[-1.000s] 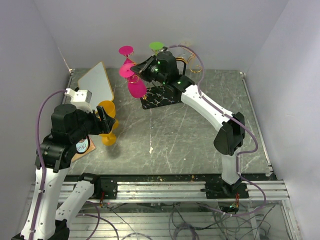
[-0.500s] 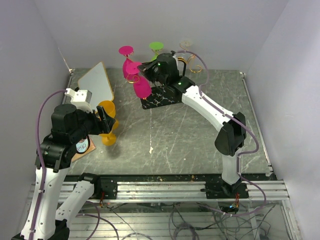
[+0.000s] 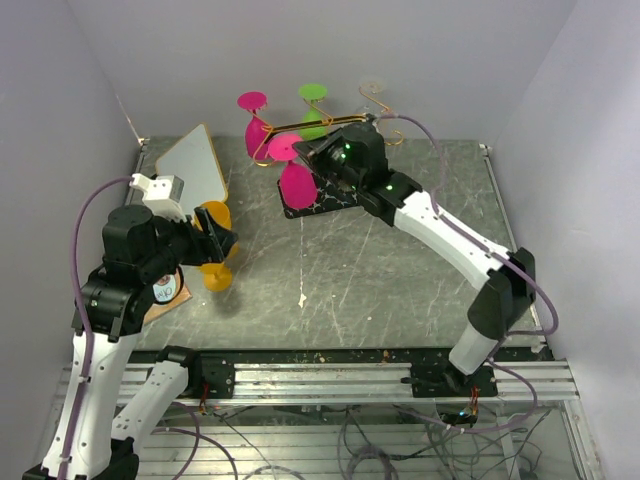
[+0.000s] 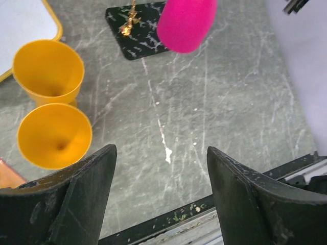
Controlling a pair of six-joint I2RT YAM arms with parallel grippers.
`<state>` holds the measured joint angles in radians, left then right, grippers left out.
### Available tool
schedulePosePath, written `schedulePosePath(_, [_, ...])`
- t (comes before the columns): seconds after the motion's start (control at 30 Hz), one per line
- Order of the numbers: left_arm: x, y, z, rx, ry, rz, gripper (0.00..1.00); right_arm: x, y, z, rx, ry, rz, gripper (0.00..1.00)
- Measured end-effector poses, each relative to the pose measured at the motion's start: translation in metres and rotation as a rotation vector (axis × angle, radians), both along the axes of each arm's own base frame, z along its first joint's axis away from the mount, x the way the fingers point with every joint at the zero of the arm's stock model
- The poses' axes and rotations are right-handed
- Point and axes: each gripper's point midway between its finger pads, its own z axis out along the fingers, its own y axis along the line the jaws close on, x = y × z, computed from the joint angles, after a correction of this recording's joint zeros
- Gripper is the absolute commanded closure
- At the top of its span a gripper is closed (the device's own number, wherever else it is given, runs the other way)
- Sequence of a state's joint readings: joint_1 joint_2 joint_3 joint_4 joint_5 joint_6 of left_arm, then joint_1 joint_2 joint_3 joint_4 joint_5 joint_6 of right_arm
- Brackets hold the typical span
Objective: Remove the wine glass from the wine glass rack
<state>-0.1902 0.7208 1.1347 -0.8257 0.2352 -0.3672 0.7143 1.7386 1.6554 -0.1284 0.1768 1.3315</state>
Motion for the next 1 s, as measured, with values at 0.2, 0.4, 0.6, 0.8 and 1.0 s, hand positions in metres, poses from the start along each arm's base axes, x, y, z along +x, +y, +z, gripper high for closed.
schedulePosePath(0.2, [0.005, -0.027, 0.004, -0.171, 0.006, -0.068, 0.17, -0.038, -0.013, 0.012, 0.071, -0.012, 0.076, 1.0])
schedulePosePath(0.4, [0.009, -0.048, 0.007, -0.332, 0.024, -0.121, 0.17, -0.081, -0.021, 0.035, 0.228, -0.056, 0.189, 1.0])
schedulePosePath(0.6, [0.01, -0.061, 0.017, -0.497, 0.012, -0.143, 0.16, -0.121, -0.044, 0.075, 0.414, -0.141, 0.239, 1.0])
schedulePosePath(0.8, [0.006, -0.071, 0.039, -0.677, -0.031, -0.186, 0.16, -0.155, -0.063, 0.118, 0.637, -0.198, 0.325, 1.0])
schedulePosePath(1.0, [0.004, -0.08, 0.051, -0.858, -0.051, -0.256, 0.25, -0.169, -0.058, 0.111, 0.733, -0.148, 0.42, 1.0])
